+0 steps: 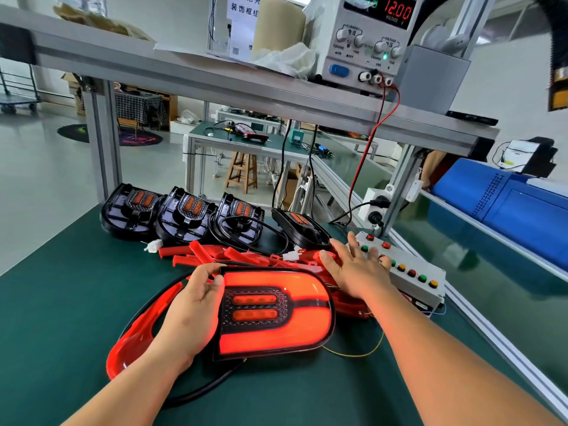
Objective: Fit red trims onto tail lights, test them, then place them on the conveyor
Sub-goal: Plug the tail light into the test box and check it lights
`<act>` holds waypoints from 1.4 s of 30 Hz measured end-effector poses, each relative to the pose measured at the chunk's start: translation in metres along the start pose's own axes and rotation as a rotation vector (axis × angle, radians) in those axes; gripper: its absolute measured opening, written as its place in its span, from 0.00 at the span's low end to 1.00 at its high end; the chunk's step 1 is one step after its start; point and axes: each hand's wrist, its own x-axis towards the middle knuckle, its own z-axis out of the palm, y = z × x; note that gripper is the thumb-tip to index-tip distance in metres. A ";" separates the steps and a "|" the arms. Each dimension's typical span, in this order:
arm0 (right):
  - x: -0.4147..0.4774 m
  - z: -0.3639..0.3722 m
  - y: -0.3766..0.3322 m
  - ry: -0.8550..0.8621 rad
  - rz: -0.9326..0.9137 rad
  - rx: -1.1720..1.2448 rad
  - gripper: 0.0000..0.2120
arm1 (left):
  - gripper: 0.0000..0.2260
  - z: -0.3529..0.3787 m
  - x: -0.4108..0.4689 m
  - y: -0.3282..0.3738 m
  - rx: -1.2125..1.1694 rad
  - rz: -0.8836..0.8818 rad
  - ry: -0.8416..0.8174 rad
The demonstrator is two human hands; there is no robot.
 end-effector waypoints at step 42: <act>-0.039 0.005 0.060 0.025 0.154 -0.120 0.41 | 0.11 0.001 0.003 -0.002 -0.042 -0.010 -0.004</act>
